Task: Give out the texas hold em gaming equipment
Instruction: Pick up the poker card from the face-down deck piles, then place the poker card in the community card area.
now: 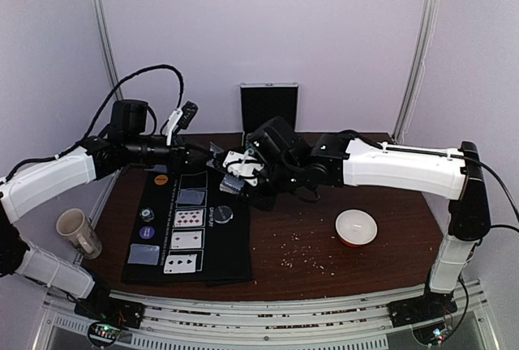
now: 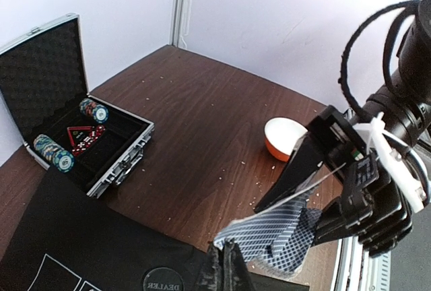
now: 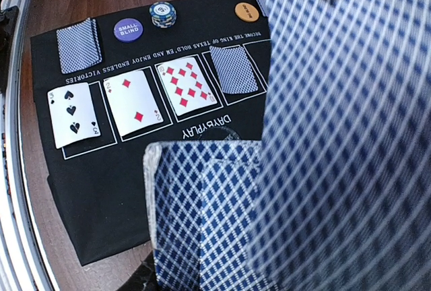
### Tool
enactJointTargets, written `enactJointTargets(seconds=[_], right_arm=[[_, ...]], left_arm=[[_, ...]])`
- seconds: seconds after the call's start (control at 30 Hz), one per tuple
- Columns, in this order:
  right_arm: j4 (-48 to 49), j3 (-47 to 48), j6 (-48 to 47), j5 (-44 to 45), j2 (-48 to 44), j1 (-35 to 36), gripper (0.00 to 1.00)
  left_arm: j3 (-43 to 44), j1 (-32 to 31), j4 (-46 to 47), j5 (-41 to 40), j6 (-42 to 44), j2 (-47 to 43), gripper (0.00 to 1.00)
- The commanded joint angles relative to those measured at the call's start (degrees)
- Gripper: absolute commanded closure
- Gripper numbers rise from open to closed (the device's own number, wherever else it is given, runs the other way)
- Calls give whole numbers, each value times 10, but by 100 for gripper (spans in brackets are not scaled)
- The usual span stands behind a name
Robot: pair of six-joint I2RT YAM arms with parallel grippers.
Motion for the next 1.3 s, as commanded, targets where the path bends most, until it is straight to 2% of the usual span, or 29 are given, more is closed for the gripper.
enactJointTargets(seconds=[0.0, 0.13, 0.23, 0.33, 0.5, 0.63, 1.0, 1.27], right_arm=[[10, -26, 1, 9, -23, -10, 54], [12, -44, 6, 4, -28, -20, 54], [12, -58, 7, 3, -32, -25, 54], [12, -74, 7, 2, -38, -27, 54], [12, -101, 12, -5, -49, -30, 54], [6, -120, 17, -10, -58, -30, 54], [10, -138, 24, -15, -62, -31, 54], [1, -140, 22, -12, -62, -31, 54]], left_arm=[[-16, 60, 25, 49, -31, -10, 100], [-19, 115, 22, 70, -46, 7, 100], [-9, 156, 12, 35, -69, 43, 100], [32, 193, -39, -37, -90, 127, 100], [91, 220, -61, -77, -105, 291, 100], [147, 220, -83, -82, -91, 369, 100], [164, 221, -52, -117, -123, 425, 100], [175, 220, -62, -138, -132, 453, 100]])
